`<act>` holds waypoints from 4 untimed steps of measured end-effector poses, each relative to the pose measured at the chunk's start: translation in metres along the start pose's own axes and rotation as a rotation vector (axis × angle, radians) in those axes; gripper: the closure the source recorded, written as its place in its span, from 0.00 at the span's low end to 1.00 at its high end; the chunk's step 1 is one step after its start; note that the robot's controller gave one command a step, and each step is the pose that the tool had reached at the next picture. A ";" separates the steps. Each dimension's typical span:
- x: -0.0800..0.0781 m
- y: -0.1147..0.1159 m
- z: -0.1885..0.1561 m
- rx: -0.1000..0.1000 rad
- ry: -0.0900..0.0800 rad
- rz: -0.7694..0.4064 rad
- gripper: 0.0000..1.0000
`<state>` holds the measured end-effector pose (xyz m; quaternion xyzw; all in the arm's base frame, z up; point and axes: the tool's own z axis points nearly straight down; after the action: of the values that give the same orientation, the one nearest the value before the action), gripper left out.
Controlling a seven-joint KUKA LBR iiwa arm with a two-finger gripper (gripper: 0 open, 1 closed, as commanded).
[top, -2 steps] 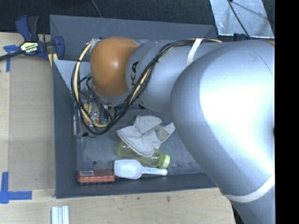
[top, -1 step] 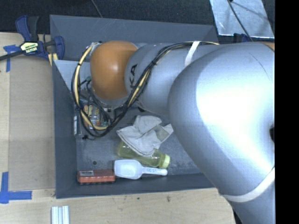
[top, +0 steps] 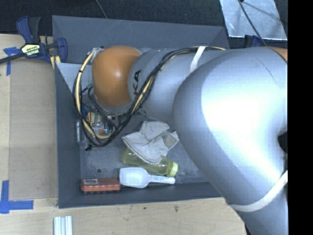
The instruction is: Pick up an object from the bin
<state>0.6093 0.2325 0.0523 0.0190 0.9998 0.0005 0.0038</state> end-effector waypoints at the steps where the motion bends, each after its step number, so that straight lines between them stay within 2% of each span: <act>1: 0.026 -0.087 -0.019 0.002 0.004 0.281 1.00; 2: 0.026 -0.087 -0.019 0.001 0.004 0.282 1.00; 3: 0.013 -0.098 -0.065 0.003 0.010 0.281 1.00; 4: 0.021 -0.105 -0.079 0.001 0.005 0.293 0.00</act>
Offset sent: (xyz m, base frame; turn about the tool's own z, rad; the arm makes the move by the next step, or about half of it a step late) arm 0.0000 0.0000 0.0000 0.0000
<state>0.5839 0.1286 0.1306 0.1648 0.9863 0.0004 0.0011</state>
